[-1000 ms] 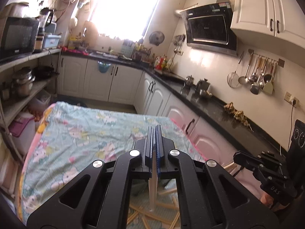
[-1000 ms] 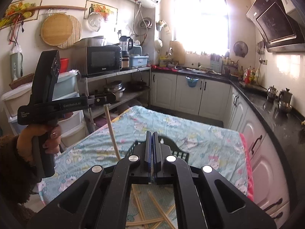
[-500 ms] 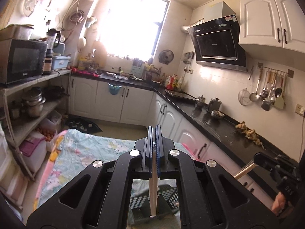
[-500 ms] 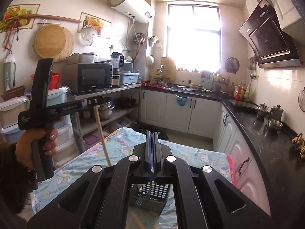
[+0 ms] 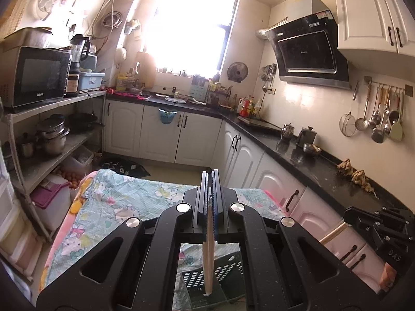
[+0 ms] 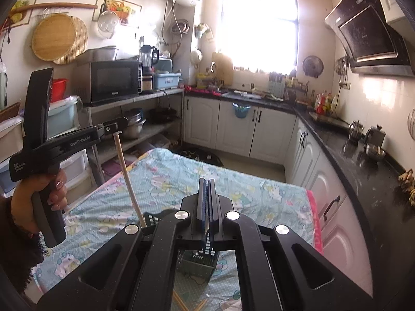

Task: Organize utensils
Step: 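Lift the held chopsticks upright and carry both grippers over the green caddy, then open the left gripper over the caddy while the right gripper also opens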

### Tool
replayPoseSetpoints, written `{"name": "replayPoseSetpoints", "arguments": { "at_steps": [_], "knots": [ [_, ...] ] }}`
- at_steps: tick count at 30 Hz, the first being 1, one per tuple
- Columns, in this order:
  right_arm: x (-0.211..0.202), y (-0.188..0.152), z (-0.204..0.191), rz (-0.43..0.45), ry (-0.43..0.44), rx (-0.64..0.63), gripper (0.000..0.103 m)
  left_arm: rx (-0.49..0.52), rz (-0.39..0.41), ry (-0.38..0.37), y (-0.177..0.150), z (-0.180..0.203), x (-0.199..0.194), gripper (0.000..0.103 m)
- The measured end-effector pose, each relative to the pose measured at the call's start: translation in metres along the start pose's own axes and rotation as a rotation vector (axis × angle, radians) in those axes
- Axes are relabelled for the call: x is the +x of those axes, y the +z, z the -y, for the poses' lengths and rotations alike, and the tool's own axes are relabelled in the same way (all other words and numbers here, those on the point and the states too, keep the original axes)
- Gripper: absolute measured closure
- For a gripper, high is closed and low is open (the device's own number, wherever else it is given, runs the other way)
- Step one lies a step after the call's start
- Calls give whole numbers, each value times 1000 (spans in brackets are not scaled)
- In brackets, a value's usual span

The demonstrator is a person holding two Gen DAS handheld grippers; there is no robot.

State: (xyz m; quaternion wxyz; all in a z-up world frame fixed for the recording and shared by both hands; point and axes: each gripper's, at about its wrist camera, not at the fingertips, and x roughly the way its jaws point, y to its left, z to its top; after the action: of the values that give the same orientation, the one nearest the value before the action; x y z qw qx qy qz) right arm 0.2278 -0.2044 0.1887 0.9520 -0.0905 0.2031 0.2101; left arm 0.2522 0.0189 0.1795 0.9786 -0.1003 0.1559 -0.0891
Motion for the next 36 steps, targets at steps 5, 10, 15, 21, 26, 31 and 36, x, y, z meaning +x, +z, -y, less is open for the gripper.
{"name": "replayPoseSetpoints", "arguments": {
  "at_steps": [5,10,15,21,26,31,36],
  "knots": [
    [15,-9,-3,-38,11,14,101,5,-36,4,-18,-3,13,102],
    [29,-19,-4,-71,22,28,101,6,-69,3,-34,-3,22,102],
    [39,-25,-4,-83,14,45,101,14,-91,1,-45,-4,26,102],
    [46,-31,-6,-82,-13,46,98,8,-101,9,-56,-8,26,102],
    [43,-35,-11,-58,-41,33,61,-15,-89,16,-59,-12,19,58],
    [37,-36,-16,-36,-50,17,44,-31,-70,22,-57,-18,7,34],
    [26,-37,-19,-9,-62,2,39,-36,-56,29,-57,-22,-9,13]
  ]
}}
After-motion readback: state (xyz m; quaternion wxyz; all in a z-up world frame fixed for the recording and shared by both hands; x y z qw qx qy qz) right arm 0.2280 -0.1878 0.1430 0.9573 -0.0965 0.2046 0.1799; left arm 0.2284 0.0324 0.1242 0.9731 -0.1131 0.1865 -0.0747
